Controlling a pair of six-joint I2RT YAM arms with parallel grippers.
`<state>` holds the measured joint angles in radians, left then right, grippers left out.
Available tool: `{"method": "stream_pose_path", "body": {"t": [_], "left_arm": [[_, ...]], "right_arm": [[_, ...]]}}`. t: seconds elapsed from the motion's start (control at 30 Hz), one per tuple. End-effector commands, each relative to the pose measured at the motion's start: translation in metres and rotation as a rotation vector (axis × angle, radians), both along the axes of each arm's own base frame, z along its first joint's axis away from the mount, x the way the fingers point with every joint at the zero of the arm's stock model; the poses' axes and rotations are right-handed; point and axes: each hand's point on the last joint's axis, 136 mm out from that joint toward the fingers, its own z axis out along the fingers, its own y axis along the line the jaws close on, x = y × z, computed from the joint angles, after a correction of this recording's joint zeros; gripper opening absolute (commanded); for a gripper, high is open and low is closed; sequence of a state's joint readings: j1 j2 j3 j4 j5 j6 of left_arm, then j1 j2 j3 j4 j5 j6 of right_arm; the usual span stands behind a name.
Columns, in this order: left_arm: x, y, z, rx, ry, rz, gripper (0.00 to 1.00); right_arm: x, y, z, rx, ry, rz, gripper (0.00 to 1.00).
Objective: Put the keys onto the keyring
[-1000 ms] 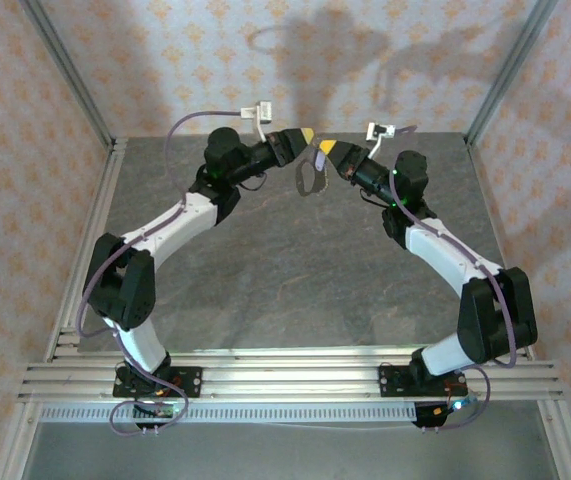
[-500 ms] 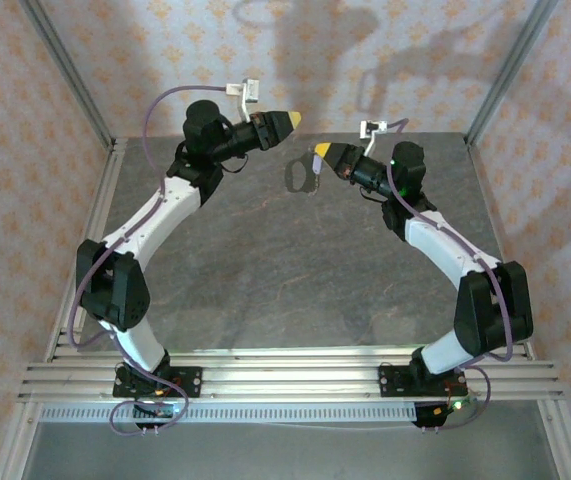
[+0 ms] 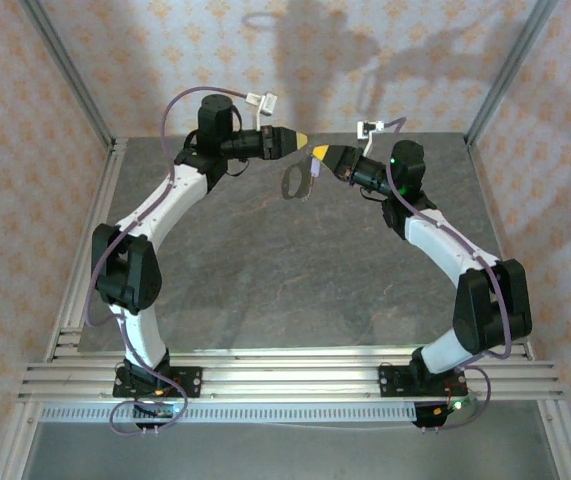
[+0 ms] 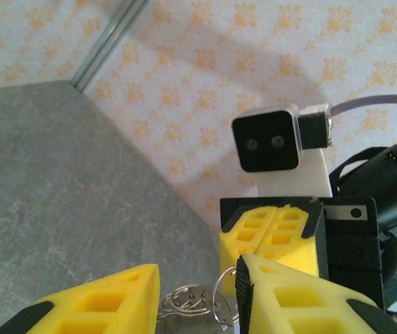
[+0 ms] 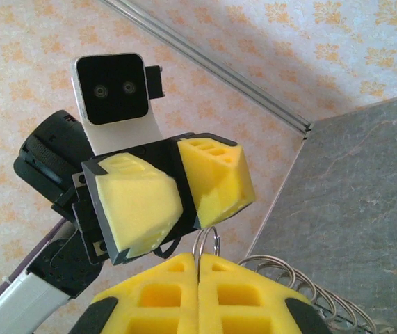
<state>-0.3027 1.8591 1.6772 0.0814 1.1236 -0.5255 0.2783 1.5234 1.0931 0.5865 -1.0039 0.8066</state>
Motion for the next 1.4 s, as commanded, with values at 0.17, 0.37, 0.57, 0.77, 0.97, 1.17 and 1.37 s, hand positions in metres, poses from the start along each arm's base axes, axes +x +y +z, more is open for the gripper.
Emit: {"method": "stream_pose_path", "body": {"t": [0.17,0.37,0.57,0.77,0.97,1.17,1.37], "left_arm": [[-0.015,-0.01,0.017,-0.014,-0.045,-0.103,0.35],[-0.02,-0.02,0.009,0.007,-0.032,-0.137,0.35],[-0.024,-0.026,0.007,0.005,-0.03,-0.161,0.34],[-0.029,-0.029,0.009,0.004,-0.036,-0.187,0.27],[-0.034,-0.031,0.007,0.012,-0.035,-0.201,0.19],[-0.037,-0.034,0.011,0.009,-0.039,-0.208,0.01],[-0.031,-0.032,0.016,0.024,-0.059,-0.102,0.0]], "right_arm": [[-0.003,0.0,0.027,0.019,-0.107,0.02,0.0],[-0.003,0.0,0.029,0.022,-0.111,0.016,0.0],[-0.002,-0.001,0.028,0.022,-0.109,0.014,0.0],[-0.001,-0.001,0.025,0.02,-0.103,0.009,0.0],[-0.001,-0.001,0.024,0.019,-0.102,0.009,0.0],[0.001,-0.001,0.021,0.016,-0.094,0.004,0.0],[-0.001,-0.001,0.017,0.013,-0.08,0.006,0.0]]}}
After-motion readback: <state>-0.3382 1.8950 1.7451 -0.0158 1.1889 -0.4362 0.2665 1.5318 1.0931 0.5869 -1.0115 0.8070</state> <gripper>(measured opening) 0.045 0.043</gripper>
